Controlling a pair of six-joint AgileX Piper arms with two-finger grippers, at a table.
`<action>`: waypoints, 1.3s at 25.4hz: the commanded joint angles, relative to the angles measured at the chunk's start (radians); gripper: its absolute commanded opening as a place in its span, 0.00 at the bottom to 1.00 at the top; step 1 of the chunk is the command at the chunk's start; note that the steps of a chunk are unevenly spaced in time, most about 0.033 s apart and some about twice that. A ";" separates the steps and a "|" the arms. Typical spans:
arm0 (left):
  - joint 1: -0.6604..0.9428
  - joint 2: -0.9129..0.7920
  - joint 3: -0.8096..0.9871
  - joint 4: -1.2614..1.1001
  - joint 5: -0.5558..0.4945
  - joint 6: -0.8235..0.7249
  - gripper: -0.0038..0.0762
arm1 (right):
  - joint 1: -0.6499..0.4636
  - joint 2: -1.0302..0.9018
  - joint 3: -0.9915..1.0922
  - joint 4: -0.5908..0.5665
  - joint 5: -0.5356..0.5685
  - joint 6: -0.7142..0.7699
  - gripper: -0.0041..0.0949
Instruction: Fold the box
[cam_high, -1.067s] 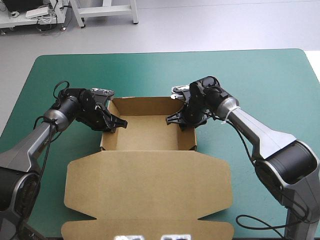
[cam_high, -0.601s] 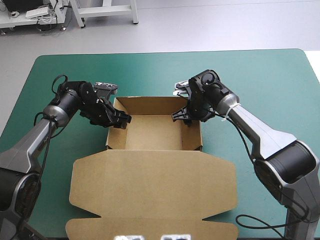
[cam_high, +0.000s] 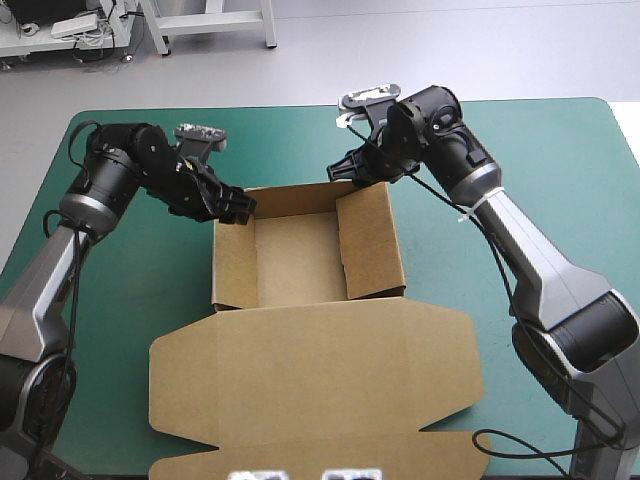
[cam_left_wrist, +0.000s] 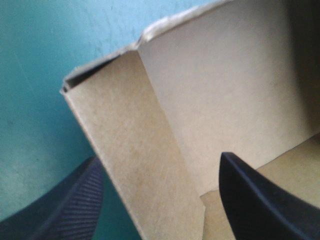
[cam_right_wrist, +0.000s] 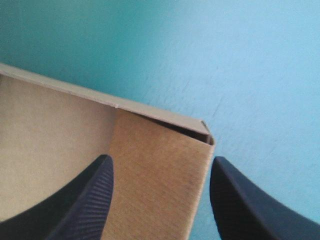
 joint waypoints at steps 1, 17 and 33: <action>-0.004 -0.067 -0.179 -0.022 0.068 -0.008 0.61 | -0.002 -0.120 -0.082 -0.075 0.005 -0.005 0.59; -0.004 -0.460 0.026 0.161 0.068 -0.036 0.04 | -0.029 -0.145 0.173 -0.019 0.005 0.009 0.59; -0.004 -0.949 0.781 0.159 -0.064 -0.049 0.04 | -0.053 0.048 0.219 0.199 0.005 -0.112 0.45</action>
